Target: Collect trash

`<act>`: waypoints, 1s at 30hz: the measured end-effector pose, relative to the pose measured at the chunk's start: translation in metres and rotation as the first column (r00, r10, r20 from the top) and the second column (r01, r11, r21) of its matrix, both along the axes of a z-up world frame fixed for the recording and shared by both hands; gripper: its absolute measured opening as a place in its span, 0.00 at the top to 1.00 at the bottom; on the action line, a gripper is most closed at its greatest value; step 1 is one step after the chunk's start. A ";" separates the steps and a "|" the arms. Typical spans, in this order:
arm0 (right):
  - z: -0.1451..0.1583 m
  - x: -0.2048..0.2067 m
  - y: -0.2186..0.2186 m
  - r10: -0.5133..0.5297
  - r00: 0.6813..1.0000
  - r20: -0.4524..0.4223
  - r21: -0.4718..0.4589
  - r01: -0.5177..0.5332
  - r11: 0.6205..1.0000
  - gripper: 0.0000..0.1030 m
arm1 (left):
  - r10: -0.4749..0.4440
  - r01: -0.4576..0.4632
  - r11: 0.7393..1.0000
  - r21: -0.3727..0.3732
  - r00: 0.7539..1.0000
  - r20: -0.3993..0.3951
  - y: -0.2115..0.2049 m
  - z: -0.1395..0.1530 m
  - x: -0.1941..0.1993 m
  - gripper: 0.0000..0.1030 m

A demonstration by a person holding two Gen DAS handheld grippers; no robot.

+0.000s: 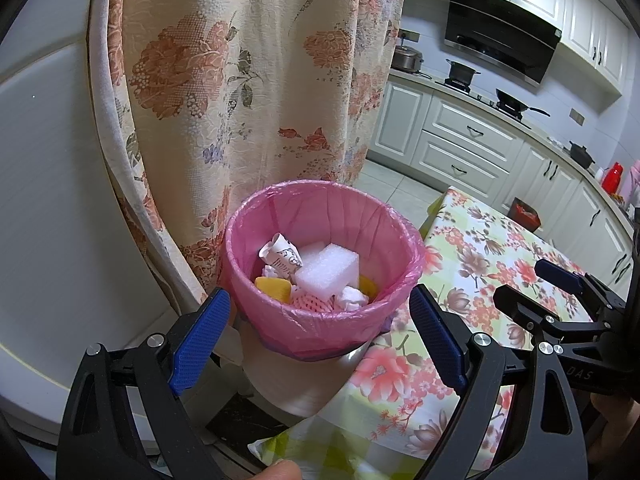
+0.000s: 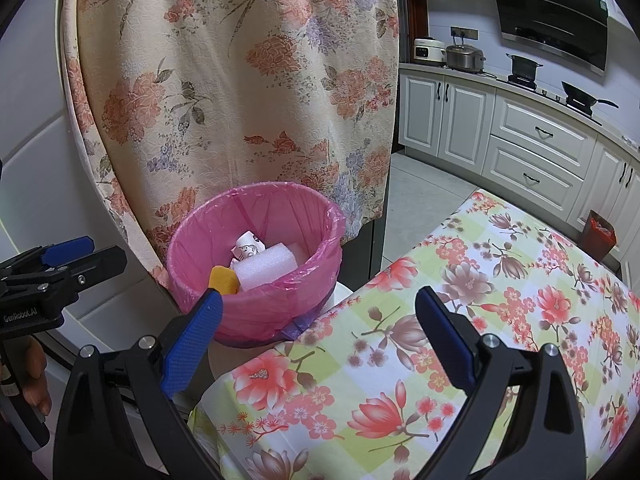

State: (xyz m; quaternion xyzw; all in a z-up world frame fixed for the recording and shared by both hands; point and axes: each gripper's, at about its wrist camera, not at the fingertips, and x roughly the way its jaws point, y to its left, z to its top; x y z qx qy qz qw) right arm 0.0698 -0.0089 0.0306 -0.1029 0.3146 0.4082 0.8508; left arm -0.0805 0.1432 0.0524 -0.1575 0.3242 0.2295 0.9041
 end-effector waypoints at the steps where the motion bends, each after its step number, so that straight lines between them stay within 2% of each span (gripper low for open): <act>1: 0.000 0.000 0.000 0.000 1.000 0.001 0.000 0.000 1.000 0.09 | 0.000 0.000 1.000 0.001 1.000 0.000 0.000 0.000 0.000 0.18; 17: 0.000 0.000 0.000 0.001 1.000 0.000 -0.001 -0.001 1.000 0.09 | -0.010 0.010 1.000 -0.007 1.000 0.004 -0.001 0.002 0.003 0.18; 30: -0.001 0.000 0.000 0.001 1.000 -0.002 -0.002 -0.001 1.000 0.09 | -0.011 0.012 1.000 0.020 1.000 -0.005 -0.004 0.002 0.010 0.17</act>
